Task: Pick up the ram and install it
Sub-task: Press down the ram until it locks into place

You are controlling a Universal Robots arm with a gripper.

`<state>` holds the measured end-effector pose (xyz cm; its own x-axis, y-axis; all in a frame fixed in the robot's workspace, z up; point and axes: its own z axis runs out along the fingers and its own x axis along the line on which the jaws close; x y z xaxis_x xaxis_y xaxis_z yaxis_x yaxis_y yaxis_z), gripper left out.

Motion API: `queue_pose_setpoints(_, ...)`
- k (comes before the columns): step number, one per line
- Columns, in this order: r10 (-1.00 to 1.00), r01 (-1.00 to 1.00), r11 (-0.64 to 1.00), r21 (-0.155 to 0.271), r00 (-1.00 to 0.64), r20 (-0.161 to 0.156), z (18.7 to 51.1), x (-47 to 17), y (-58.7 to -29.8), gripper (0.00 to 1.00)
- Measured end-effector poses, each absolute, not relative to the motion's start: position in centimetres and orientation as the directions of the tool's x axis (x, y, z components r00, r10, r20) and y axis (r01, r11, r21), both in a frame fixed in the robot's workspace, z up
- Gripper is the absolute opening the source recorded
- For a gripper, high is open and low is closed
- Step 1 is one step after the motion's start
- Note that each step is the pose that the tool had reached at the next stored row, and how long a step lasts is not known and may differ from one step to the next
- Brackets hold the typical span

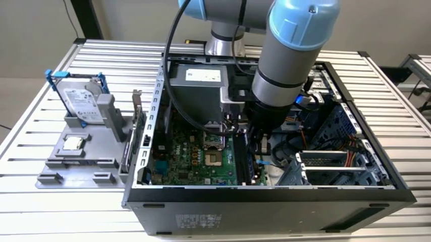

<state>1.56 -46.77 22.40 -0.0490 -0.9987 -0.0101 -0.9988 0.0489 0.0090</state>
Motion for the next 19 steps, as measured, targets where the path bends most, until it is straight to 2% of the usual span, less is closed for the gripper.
queue_pose_setpoints(19, -0.999, -0.999, 0.049, 0.018, -0.049, -0.006, 28.8, 1.5, -46.8, 0.00)
